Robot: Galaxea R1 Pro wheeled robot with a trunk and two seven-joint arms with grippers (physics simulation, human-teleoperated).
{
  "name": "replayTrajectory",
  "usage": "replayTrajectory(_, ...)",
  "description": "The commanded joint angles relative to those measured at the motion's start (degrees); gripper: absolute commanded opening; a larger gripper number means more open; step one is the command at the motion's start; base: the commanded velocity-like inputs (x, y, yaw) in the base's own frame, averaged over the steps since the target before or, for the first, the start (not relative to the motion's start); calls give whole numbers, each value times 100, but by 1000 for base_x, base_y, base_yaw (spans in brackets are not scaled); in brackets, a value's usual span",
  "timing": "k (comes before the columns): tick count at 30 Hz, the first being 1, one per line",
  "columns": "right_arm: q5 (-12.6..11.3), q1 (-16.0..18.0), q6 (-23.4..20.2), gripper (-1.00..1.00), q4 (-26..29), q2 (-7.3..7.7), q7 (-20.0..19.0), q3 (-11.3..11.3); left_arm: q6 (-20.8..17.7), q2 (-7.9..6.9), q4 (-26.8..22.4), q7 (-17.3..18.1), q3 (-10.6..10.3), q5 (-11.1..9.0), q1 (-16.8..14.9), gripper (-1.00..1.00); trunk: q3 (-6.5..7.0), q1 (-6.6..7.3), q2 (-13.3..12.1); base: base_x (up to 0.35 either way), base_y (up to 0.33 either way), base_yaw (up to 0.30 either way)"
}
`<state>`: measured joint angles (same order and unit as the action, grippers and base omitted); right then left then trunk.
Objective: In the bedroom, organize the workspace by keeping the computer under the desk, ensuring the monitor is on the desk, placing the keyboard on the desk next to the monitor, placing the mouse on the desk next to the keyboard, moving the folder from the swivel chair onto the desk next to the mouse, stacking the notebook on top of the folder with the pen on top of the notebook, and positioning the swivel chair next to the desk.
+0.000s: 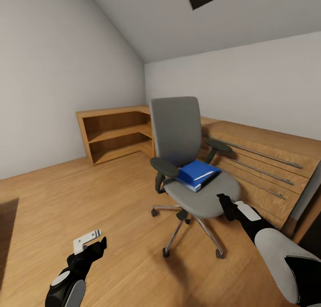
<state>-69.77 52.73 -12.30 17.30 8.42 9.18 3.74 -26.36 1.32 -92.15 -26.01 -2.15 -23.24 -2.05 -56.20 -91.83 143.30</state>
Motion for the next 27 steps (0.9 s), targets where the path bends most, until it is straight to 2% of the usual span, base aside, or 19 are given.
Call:
replayTrajectory(1, -125, -1, -27, 100, 20, -7, 22, 4, -12, 0, -4, -53, -7, -59, -6, 100, -5, 0, 2, 13, 0, 264)
replayTrajectory(5, -125, -2, -27, 100, 20, -8, 16, 4, -16, 0, -4, -53, -10, -58, -6, 100, -5, 0, 2, 5, 0, 206)
replayTrajectory(14, -125, -4, -27, 100, 20, -12, 12, 1, -2, 0, -4, -55, -14, -58, -6, 100, -5, 0, 2, 129, 0, 19)
replayTrajectory(27, -124, -3, -27, 100, 11, -23, 5, -4, -4, 0, -4, -53, -14, -58, -6, 100, -5, 0, 2, -301, 0, 0)
